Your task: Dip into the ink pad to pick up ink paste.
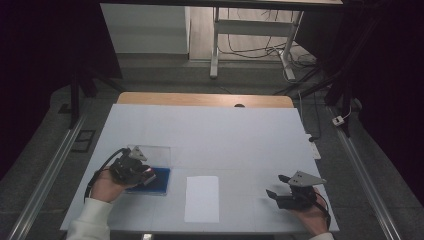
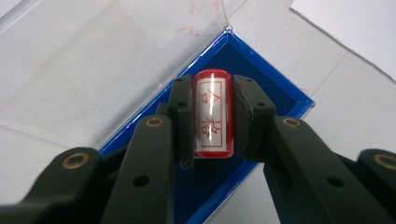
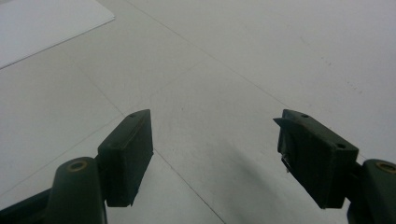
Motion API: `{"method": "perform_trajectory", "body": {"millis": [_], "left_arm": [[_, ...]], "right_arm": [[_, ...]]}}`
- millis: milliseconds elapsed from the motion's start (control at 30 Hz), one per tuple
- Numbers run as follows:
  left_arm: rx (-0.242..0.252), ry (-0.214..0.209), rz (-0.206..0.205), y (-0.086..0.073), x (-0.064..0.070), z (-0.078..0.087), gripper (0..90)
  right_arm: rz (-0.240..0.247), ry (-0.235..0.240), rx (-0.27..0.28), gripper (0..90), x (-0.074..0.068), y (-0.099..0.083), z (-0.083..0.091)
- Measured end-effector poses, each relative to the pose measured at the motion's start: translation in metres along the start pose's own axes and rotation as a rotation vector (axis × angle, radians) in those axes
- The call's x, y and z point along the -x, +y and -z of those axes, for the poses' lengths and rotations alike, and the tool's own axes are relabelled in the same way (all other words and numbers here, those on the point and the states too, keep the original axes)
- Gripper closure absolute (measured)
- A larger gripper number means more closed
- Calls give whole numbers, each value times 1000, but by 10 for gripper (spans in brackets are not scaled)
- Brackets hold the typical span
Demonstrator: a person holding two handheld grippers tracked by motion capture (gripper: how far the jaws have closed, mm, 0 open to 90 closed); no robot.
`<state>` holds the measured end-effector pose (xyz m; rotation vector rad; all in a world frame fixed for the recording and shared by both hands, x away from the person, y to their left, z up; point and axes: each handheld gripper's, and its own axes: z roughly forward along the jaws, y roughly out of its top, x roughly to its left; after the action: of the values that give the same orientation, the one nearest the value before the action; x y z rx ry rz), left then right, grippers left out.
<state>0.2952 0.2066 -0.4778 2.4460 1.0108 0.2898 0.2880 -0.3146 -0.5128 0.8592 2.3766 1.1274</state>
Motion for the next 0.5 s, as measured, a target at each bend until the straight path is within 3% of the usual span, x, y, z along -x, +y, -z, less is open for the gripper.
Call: {"method": "perform_trajectory", "body": {"millis": [300, 400, 500], "left_arm": [[-16, 12, -6, 2, 2, -1, 707], [-28, 11, 6, 2, 3, -5, 709], [-17, -17, 35, 0, -2, -6, 711]], "right_arm": [[-2, 3, 1, 261, -1, 0, -1], [-4, 3, 1, 261, 0, 0, -1], [2, -2, -1, 261, -1, 1, -1]]}}
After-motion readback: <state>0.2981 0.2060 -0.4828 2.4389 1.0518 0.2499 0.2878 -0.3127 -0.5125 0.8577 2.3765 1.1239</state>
